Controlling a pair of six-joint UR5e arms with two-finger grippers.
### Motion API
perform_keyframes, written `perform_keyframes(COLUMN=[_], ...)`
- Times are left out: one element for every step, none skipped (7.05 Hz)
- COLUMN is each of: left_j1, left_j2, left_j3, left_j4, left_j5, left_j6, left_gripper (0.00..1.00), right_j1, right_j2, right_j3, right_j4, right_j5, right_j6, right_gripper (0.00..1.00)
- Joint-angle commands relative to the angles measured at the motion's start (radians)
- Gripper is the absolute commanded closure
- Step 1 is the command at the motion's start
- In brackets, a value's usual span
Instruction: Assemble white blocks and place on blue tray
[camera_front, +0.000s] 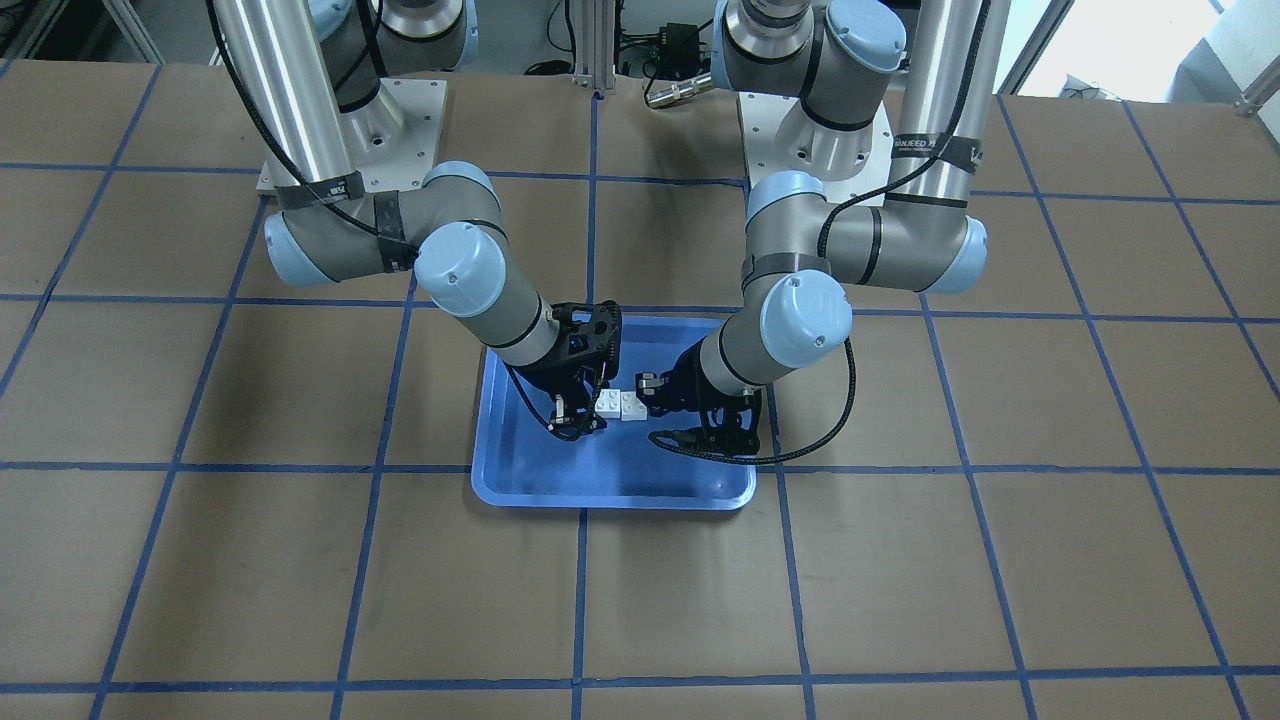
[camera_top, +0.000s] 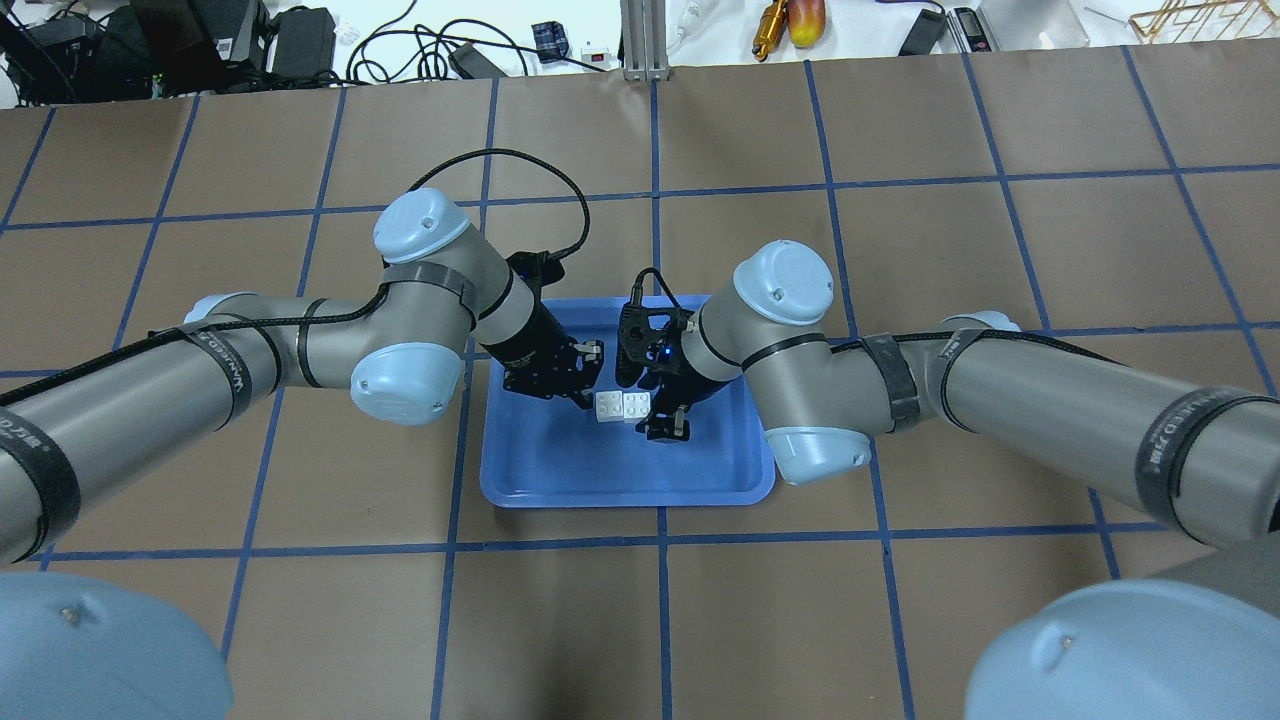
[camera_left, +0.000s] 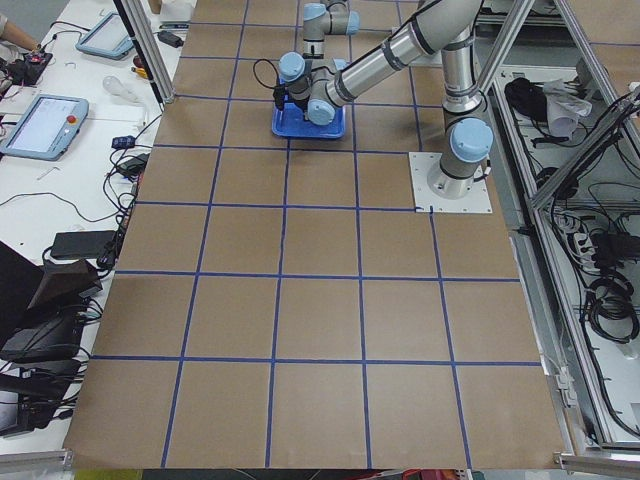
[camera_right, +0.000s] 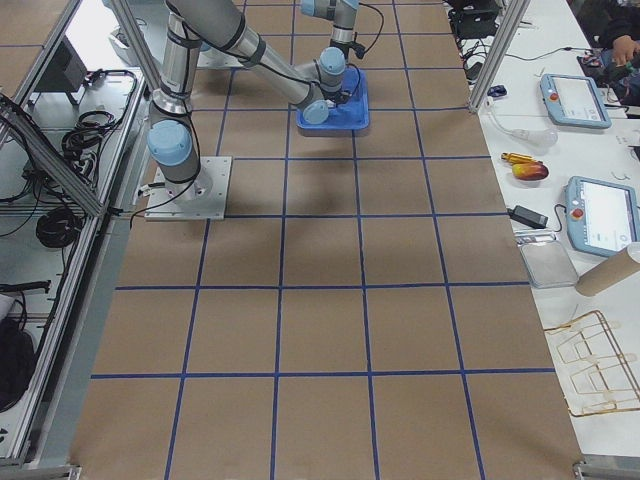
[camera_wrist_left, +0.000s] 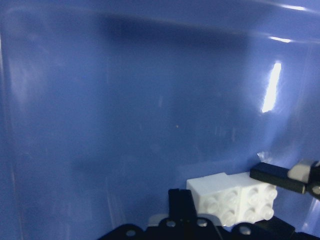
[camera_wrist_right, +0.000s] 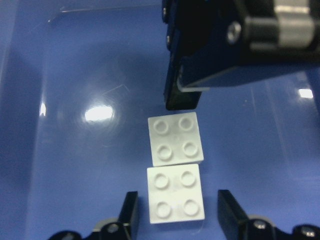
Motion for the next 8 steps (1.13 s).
perform_keyframes(left_j1=[0.0, 0.0, -0.002, -0.002, -0.006, -0.009, -0.009, -0.011], left_j2=[0.0, 0.0, 0.0, 0.0, -0.001, 0.0, 0.0, -0.001], left_j3=[-0.002, -0.002, 0.0, 0.0, 0.003, 0.003, 0.002, 0.002], left_j4=[0.0, 0.0, 0.0, 0.002, 0.003, 0.002, 0.002, 0.0], left_j5=[0.001, 0.001, 0.0, 0.001, 0.001, 0.001, -0.002, 0.0], left_j6=[0.0, 0.0, 0.0, -0.002, -0.02, -0.028, -0.03, -0.06], left_gripper=[0.93, 0.93, 0.93, 0.93, 0.93, 0.93, 0.93, 0.93], right_j1=[-0.017, -0.033, -0.053, -0.084, -0.127, -0.189, -0.243, -0.288], right_j2=[-0.015, -0.036, -0.076, -0.14, -0.191, -0.206, -0.216, -0.229], right_j3=[-0.009, -0.009, -0.014, -0.024, -0.071, -0.145, -0.235, -0.342], right_j4=[0.013, 0.056, 0.155, 0.267, 0.403, 0.553, 0.675, 0.805], right_j5=[0.001, 0.001, -0.002, -0.011, -0.06, -0.071, -0.094, -0.172], right_j6=[0.063, 0.149, 0.241, 0.26, 0.263, 0.265, 0.269, 0.345], right_gripper=[0.0, 0.0, 0.0, 0.0, 0.0, 0.0, 0.0, 0.0])
